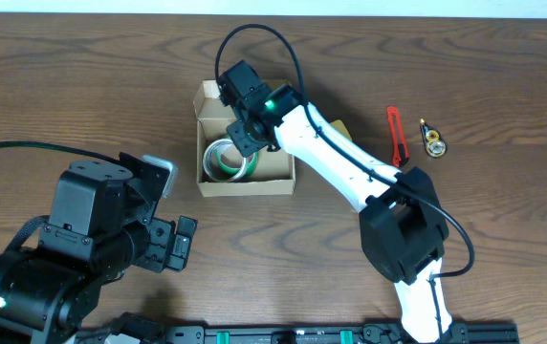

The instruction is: Pack container

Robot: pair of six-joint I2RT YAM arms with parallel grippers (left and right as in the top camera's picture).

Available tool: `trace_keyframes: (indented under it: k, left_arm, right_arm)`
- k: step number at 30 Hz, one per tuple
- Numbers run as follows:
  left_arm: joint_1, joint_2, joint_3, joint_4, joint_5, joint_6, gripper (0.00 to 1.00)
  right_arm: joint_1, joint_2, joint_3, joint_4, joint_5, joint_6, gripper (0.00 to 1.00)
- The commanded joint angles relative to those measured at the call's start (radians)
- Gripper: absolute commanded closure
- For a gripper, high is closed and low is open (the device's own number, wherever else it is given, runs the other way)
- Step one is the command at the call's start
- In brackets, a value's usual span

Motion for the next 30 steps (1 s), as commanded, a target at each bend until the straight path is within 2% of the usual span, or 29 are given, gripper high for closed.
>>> trace_keyframes:
  k: [1, 11, 16, 21, 25, 30]
  left_arm:
    - [0.003, 0.0, 0.006, -0.003, -0.001, 0.014, 0.05]
    - [0.003, 0.0, 0.006, -0.003, -0.001, 0.014, 0.05]
    - [0.003, 0.0, 0.006, -0.003, -0.001, 0.014, 0.05]
    - [0.003, 0.0, 0.007, -0.003, -0.001, 0.014, 0.05]
    - [0.003, 0.0, 0.007, -0.003, -0.001, 0.014, 0.05]
    - [0.003, 0.0, 0.006, -0.003, -0.001, 0.014, 0.05]
  right_arm:
    - [-0.01, 0.026, -0.012, -0.001, 0.018, 0.015, 0.5]
    - [-0.008, 0.015, -0.008, -0.001, 0.0, 0.015, 0.49]
    - [-0.008, -0.047, 0.015, -0.001, -0.071, 0.011, 0.44]
    - [0.005, -0.08, 0.015, -0.032, -0.185, -0.057, 0.42]
    - [0.028, -0.074, 0.013, -0.071, -0.186, -0.09, 0.41]
    - [0.05, -0.074, 0.011, -0.075, -0.197, -0.137, 0.35]
